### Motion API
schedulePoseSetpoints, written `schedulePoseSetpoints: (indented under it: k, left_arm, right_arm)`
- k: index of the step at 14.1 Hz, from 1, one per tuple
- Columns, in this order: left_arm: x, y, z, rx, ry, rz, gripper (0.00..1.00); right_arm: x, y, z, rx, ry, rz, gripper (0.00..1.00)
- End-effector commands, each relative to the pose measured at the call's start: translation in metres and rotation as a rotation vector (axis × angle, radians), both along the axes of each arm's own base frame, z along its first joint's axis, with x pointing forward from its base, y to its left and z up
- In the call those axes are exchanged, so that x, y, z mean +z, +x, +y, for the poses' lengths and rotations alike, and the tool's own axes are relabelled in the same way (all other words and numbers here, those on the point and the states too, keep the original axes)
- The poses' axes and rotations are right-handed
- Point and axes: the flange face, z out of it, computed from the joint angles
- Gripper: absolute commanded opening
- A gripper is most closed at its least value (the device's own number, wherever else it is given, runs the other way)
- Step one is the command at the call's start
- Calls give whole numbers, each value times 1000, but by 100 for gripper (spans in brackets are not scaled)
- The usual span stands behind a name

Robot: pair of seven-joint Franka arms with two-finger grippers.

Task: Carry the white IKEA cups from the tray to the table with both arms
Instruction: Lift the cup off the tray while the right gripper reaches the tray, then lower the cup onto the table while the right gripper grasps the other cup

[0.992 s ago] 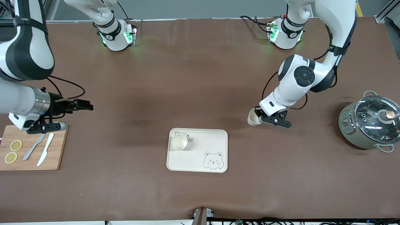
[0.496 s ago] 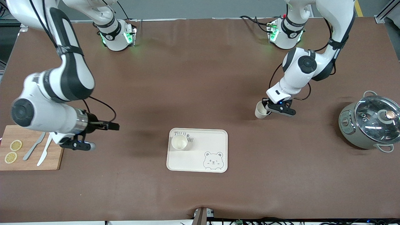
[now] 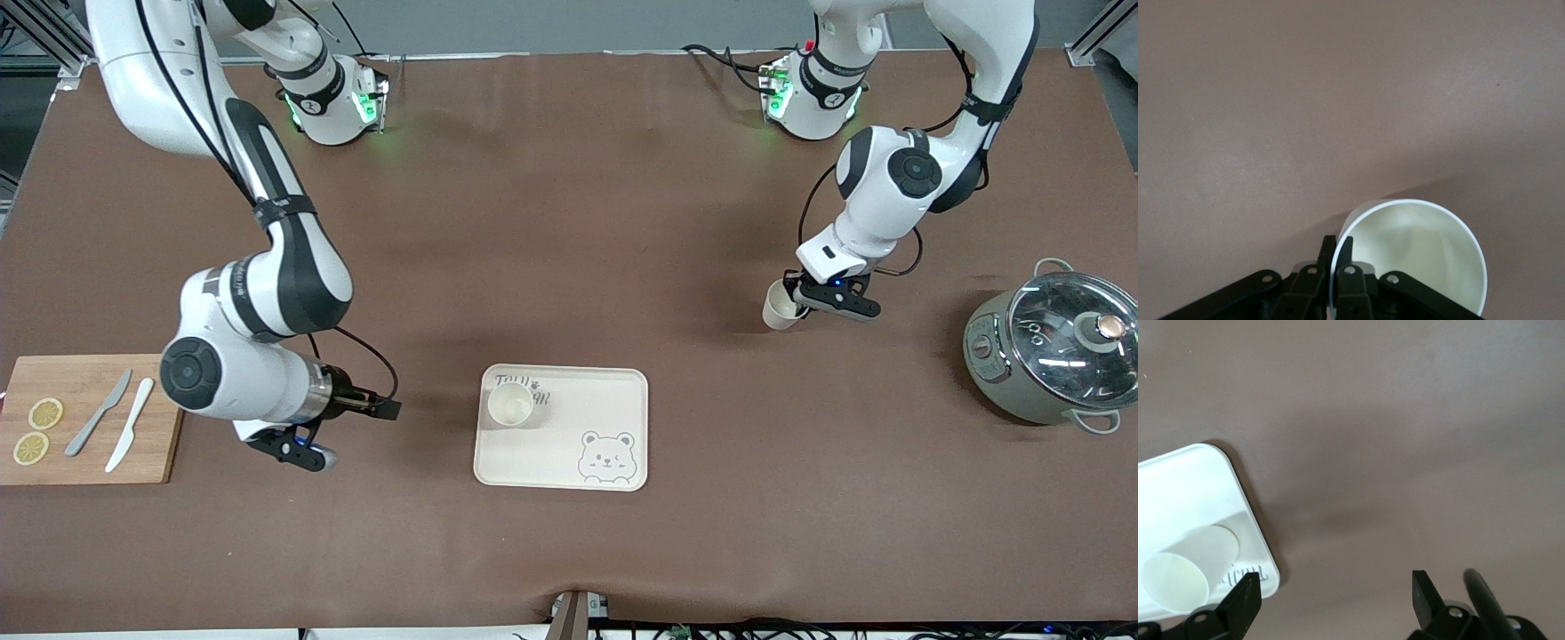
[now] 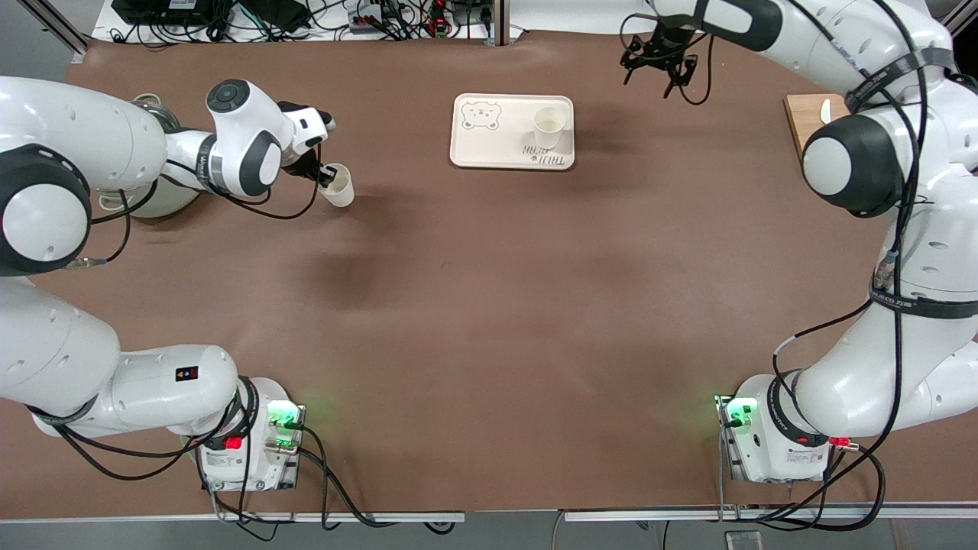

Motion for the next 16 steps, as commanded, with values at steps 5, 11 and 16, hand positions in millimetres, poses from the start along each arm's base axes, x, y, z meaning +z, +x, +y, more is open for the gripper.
schedulePoseSetpoints:
  k: [5,11,16]
  left_arm:
    - [-8,-15,3,-16,-1,-7,0]
    - [-20,-17,3,-14,-10,5,0]
    - [-28,-18,3,-10,-17,20,0]
  right_arm:
    - [-19,-11,77,-69,-13,-21,100]
    - [-45,-21,125,-128,-19,-31,100]
    - [-62,-31,151,-169,-22,-28,100]
